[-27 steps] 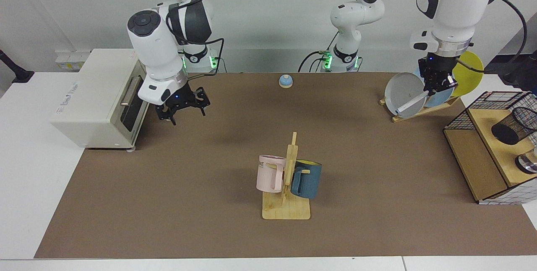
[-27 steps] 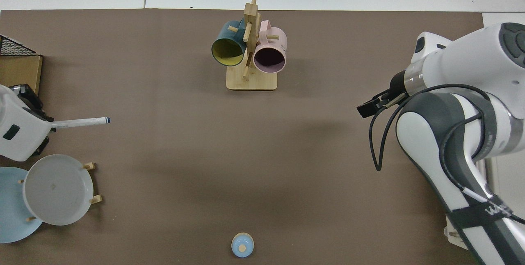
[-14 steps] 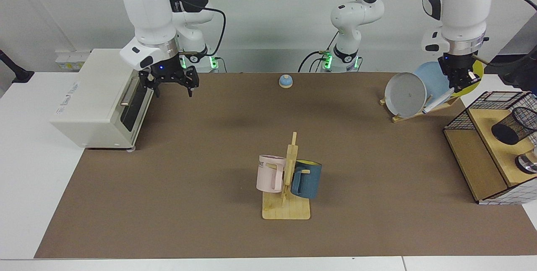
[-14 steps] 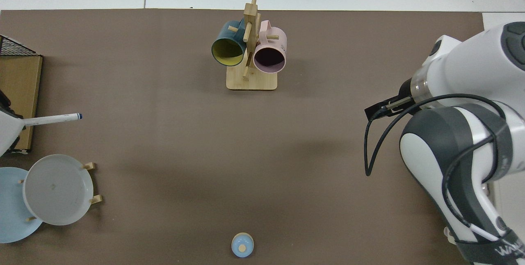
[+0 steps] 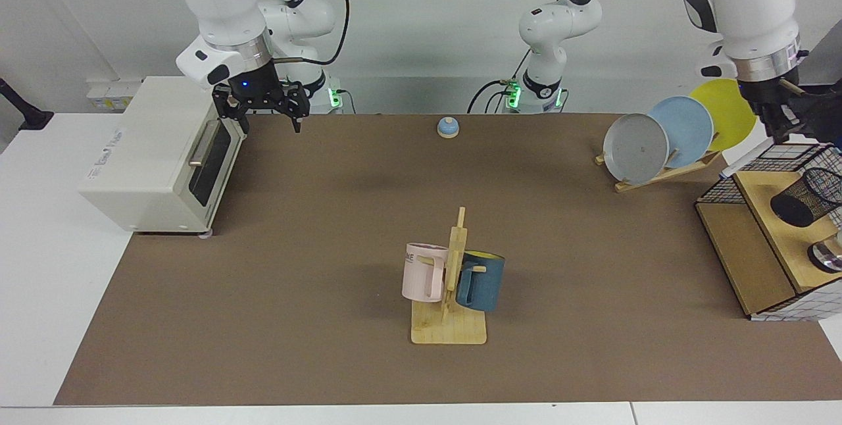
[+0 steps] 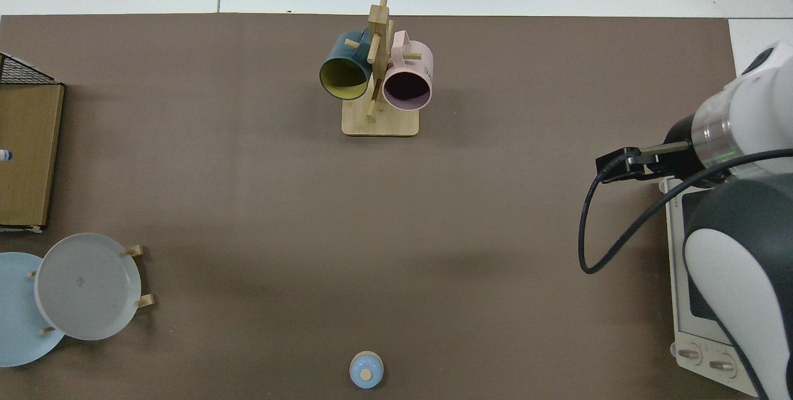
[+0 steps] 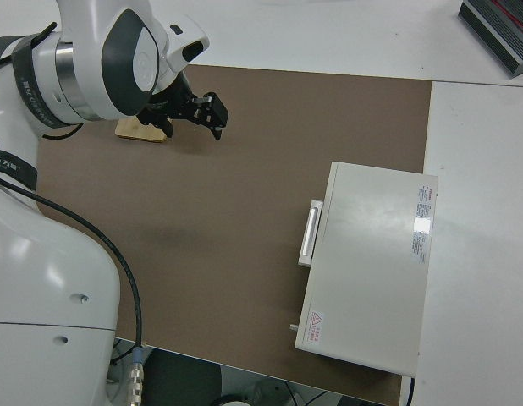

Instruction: Put markers into pen holder

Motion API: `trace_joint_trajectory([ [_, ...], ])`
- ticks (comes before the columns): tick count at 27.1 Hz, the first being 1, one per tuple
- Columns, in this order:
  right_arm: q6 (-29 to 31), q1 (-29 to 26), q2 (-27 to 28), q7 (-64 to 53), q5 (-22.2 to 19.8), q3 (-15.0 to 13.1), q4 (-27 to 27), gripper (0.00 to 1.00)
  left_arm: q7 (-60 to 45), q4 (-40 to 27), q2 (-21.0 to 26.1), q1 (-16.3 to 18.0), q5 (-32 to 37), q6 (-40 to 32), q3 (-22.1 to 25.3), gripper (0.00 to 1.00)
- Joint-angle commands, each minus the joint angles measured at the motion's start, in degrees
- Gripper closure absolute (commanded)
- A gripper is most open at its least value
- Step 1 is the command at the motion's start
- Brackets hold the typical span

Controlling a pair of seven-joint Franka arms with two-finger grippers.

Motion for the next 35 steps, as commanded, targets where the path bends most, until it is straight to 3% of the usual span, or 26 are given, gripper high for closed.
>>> trace_joint_trajectory([
  [1,-0.65,-0.88,-0.52,1.38,1.60,0.03,-0.01,0.00,8.02,2.93,2.60,4.13,2.07,5.23,-0.10,1.00],
  [11,-0.65,-2.81,-0.52,1.38,1.60,-0.06,-0.10,0.00,21.64,9.97,7.44,9.23,4.97,12.00,-0.19,1.00],
  [17,-0.65,-3.96,-0.52,1.38,1.51,-0.06,-0.19,0.00,26.56,10.14,8.58,11.87,4.80,17.80,-0.10,1.00],
  [22,-0.65,-4.05,-0.52,1.38,1.60,-0.06,-0.19,0.00,31.23,10.14,9.11,13.71,4.45,18.42,-0.10,1.00],
  [35,-0.65,-4.05,-0.52,1.38,1.51,-0.06,-0.19,0.00,31.32,10.06,11.57,14.07,4.27,19.83,-0.19,1.00],
])
